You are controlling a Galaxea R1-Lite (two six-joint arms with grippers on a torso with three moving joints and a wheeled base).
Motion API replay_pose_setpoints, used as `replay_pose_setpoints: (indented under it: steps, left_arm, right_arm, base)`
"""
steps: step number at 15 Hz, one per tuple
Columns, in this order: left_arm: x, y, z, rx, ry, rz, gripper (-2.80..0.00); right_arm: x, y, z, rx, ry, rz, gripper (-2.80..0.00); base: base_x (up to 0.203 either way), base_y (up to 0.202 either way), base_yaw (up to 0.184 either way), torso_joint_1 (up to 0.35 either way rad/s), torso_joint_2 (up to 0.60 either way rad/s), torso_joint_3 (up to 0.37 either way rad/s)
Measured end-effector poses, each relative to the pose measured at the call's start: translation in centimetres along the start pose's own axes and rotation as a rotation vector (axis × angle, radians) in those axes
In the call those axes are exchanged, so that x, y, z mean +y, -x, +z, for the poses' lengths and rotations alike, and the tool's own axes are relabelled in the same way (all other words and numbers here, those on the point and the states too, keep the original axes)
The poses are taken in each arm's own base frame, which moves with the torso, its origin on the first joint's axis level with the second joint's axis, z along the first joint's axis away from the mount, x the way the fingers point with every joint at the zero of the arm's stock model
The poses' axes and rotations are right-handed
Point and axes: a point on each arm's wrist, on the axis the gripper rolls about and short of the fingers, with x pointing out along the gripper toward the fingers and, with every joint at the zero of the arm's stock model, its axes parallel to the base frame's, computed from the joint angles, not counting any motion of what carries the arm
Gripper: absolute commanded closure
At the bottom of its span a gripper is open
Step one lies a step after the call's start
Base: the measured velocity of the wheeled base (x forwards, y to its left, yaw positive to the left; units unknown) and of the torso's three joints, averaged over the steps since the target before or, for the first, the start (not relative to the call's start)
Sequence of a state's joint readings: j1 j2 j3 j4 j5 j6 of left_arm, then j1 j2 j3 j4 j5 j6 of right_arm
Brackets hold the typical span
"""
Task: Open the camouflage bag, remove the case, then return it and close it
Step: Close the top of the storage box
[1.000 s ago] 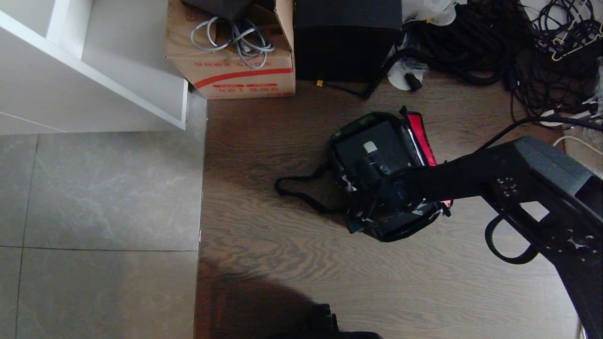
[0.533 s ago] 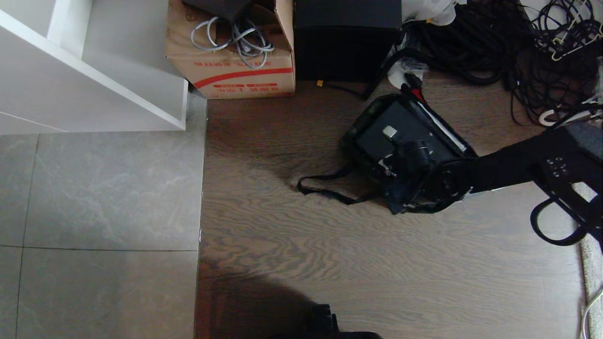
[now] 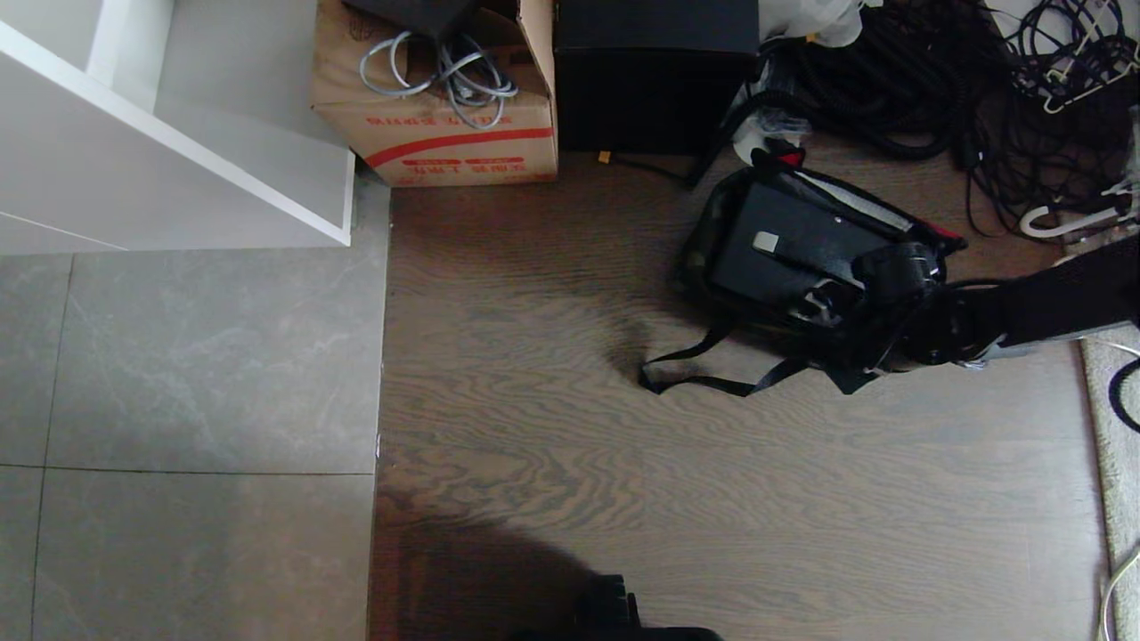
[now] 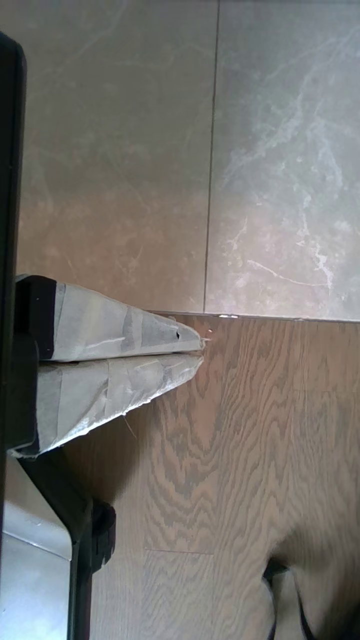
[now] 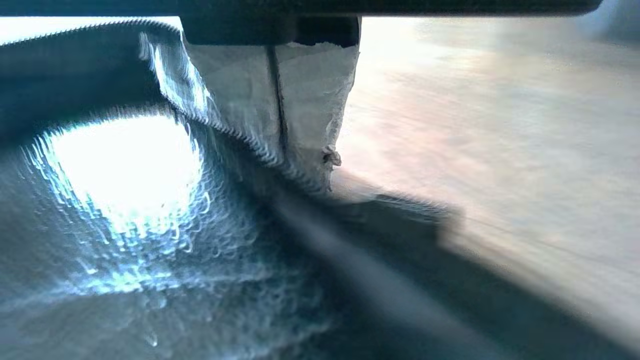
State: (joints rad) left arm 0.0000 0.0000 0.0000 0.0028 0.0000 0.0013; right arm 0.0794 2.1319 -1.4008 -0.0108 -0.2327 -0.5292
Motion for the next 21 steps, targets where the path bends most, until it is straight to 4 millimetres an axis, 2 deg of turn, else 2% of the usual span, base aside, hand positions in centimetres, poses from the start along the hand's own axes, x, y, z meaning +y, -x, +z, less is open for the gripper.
replay_pose_setpoints:
  steps: [5, 7, 11, 14, 15, 18, 21]
  left_arm:
    - [0.0, 0.0, 0.0, 0.0, -0.001, 0.0, 0.0]
    - [0.0, 0.0, 0.0, 0.0, 0.0, 0.0, 0.0]
    - [0.0, 0.0, 0.0, 0.0, 0.0, 0.0, 0.0]
    - [0.0, 0.0, 0.0, 0.0, 0.0, 0.0, 0.0]
    - [0.0, 0.0, 0.0, 0.0, 0.0, 0.0, 0.0]
    - [0.0, 0.0, 0.0, 0.0, 0.0, 0.0, 0.0]
    - [0.0, 0.0, 0.0, 0.0, 0.0, 0.0, 0.0]
  right_arm:
    - [5.3, 6.7, 3.4, -0.108, -0.149, 0.431, 0.0]
    - [6.1, 8.2, 5.7, -0.176, -0.233, 0.491, 0.0]
    - [6.4, 8.1, 9.6, -0.258, -0.354, 0.448, 0.0]
    - [6.1, 7.7, 11.0, -0.295, -0.366, 0.379, 0.0]
    - [6.1, 7.8, 11.1, -0.3, -0.365, 0.378, -2.8]
    - [4.8, 7.9, 11.0, -0.315, -0.379, 0.348, -2.8]
    - [2.2, 7.4, 10.4, -0.325, -0.39, 0.27, -2.8]
  base:
    - [0.0, 0.0, 0.0, 0.0, 0.0, 0.0]
    - [0.0, 0.0, 0.0, 0.0, 0.0, 0.0]
    - [0.0, 0.0, 0.0, 0.0, 0.0, 0.0]
    - [0.0, 0.0, 0.0, 0.0, 0.0, 0.0]
    - [0.0, 0.0, 0.0, 0.0, 0.0, 0.0]
    - [0.0, 0.0, 0.0, 0.0, 0.0, 0.0]
    - [0.0, 0.0, 0.0, 0.0, 0.0, 0.0]
